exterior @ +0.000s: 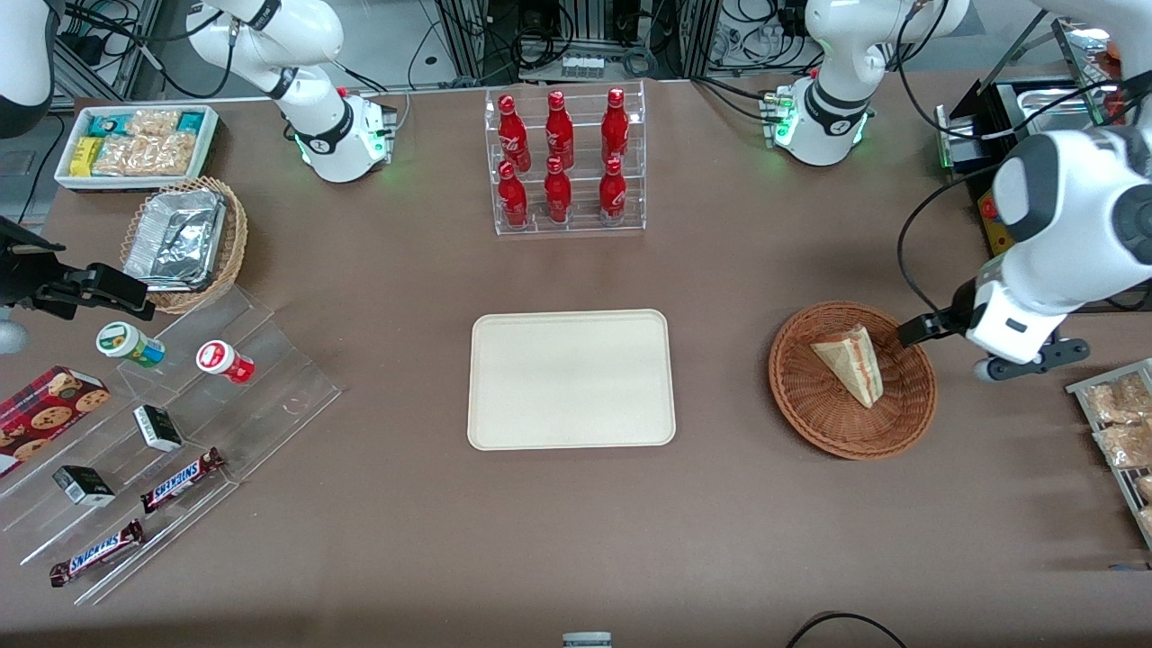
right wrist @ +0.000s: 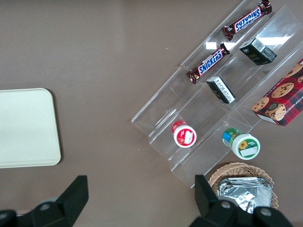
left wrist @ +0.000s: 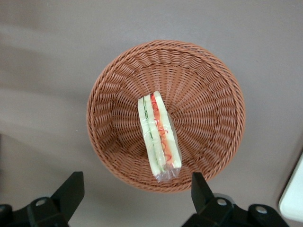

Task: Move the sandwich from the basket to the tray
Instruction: 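Close the left gripper on the wrapped sandwich and lift it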

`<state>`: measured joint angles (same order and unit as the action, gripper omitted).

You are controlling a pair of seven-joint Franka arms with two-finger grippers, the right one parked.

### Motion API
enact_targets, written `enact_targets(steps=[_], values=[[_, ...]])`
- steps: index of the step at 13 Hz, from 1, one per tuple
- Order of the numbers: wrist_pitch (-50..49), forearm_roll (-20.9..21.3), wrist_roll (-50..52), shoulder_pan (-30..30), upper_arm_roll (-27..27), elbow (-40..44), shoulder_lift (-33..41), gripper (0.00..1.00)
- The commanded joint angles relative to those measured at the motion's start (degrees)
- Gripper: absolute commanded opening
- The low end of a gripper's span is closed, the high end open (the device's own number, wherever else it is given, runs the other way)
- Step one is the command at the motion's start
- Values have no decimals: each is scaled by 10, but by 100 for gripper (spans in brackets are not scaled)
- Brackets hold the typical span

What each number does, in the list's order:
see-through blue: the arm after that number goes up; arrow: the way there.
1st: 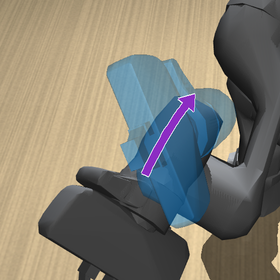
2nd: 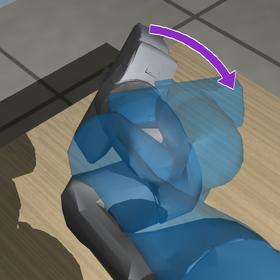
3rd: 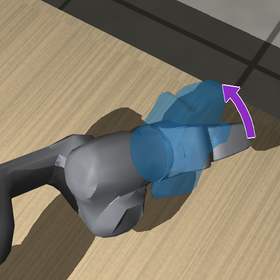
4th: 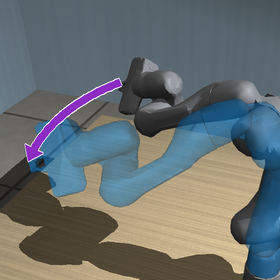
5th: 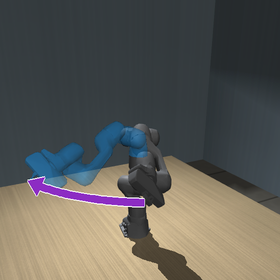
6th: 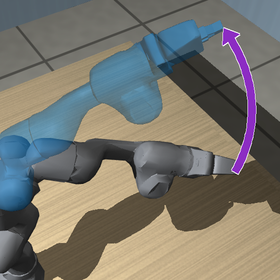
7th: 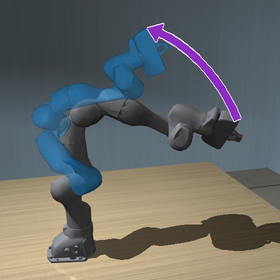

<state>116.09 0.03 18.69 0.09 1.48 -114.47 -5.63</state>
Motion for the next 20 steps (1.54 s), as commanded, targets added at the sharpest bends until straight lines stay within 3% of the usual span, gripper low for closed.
enact_targets(steps=[1, 7, 20], values=[[35, -3, 62, -5, 1, -22, -4, 100], [114, -3, 130, -29, 2, -77, -15, 100], [266, -2, 176, -49, 2, -139, -82, 100]])
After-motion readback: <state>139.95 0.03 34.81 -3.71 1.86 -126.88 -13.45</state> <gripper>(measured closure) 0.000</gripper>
